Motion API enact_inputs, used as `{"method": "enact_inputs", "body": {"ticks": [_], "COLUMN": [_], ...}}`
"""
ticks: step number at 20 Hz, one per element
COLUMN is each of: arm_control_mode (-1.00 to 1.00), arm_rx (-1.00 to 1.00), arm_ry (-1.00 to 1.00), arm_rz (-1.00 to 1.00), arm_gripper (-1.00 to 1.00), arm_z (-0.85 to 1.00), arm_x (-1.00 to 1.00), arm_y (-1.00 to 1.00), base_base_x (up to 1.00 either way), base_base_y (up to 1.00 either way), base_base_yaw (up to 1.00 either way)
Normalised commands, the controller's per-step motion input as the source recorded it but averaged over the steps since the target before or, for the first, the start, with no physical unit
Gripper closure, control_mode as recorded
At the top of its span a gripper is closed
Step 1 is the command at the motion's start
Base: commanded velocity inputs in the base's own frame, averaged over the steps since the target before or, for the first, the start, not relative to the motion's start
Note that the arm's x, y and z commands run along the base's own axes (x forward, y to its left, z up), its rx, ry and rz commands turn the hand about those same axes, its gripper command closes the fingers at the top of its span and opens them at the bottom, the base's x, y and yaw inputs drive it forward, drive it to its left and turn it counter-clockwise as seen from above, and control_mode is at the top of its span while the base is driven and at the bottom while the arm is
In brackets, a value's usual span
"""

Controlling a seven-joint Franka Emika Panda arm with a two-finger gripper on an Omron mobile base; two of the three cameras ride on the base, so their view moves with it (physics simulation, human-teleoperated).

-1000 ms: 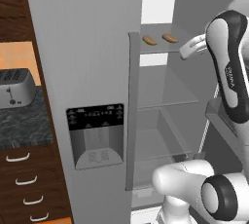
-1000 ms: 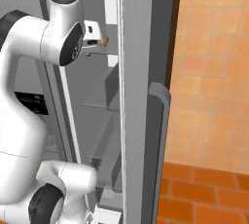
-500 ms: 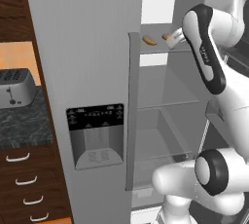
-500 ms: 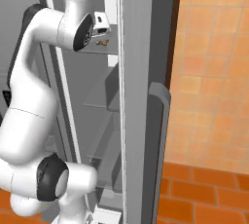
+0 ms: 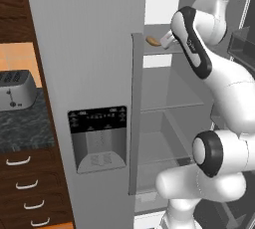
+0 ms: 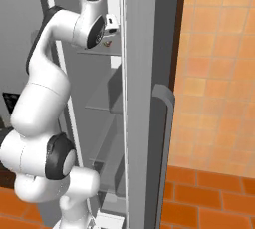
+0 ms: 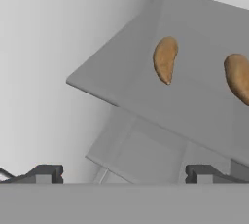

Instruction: Place one sweet potato and one chicken drumstick in each tupperware on the nearby counter, to pack two identical lunches.

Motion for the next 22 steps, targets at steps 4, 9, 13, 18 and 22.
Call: {"method": "enact_inputs", "body": {"ticks": [4,9,13,18,22], "arm_control_mode": [-1.0,-1.0,-1.0,-1.0,-1.0], "arm_rx": [0.0,0.0,0.0,0.0,0.0], "arm_ry": [0.02,0.04,0.05,0.08,0.06], "arm_rz": [0.08,0.0,-0.05,-0.05,0.0], "arm_gripper": [-1.0,-1.0,-1.0,-1.0,-1.0], "arm_z": [0.0,-0.03,0.0,-0.04,-0.01], "arm_x": [0.36,0.53,0.64,0.63,0.44], "arm_y": [0.12,0.06,0.0,0.0,0.0], "base_base_x": [0.0,0.0,0.0,0.0,0.0], "base_base_y": [0.0,0.0,0.0,0.0,0.0], "base_base_yaw": [0.0,0.0,0.0,0.0,0.0]}}
